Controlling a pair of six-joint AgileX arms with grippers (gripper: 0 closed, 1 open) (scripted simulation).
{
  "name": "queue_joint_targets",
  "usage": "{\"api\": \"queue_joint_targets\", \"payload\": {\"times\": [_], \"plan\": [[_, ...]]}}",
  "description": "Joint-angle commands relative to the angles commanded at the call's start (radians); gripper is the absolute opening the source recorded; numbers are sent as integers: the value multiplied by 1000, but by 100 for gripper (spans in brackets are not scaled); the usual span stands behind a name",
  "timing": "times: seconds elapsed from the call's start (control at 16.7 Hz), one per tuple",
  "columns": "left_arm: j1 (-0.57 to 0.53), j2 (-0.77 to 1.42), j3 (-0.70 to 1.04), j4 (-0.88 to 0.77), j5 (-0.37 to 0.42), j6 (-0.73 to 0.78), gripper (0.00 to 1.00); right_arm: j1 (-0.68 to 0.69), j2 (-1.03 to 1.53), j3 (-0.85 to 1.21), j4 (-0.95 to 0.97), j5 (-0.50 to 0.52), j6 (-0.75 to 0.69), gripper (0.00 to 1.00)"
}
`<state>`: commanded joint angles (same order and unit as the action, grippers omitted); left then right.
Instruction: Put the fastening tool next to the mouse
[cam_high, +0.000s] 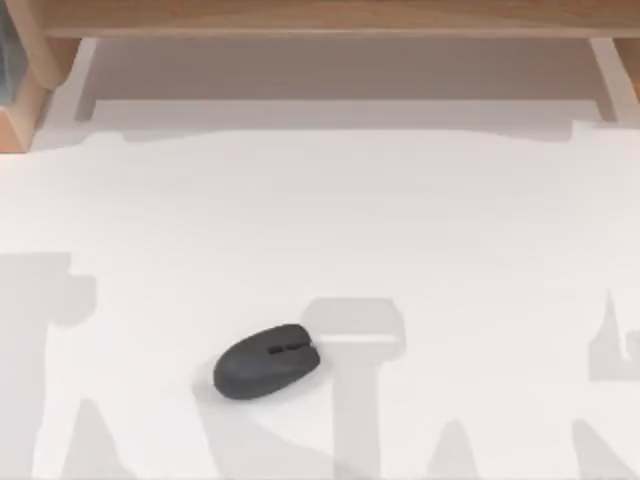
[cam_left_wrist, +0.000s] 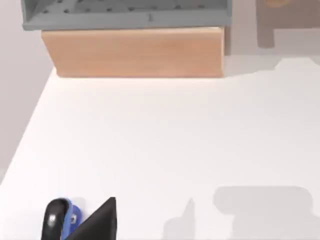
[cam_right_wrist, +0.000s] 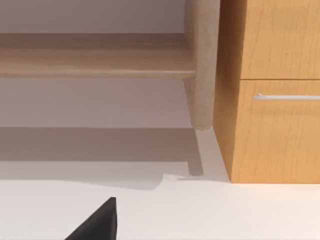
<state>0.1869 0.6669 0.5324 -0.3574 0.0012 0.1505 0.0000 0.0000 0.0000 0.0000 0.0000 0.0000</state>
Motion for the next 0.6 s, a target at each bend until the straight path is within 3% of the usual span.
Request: {"api": "queue_joint_targets", "payload": {"times": [0.6], "plan": [[253, 1028, 701, -500, -11, 212, 100, 0, 0, 0, 0, 0, 0, 100]]}}
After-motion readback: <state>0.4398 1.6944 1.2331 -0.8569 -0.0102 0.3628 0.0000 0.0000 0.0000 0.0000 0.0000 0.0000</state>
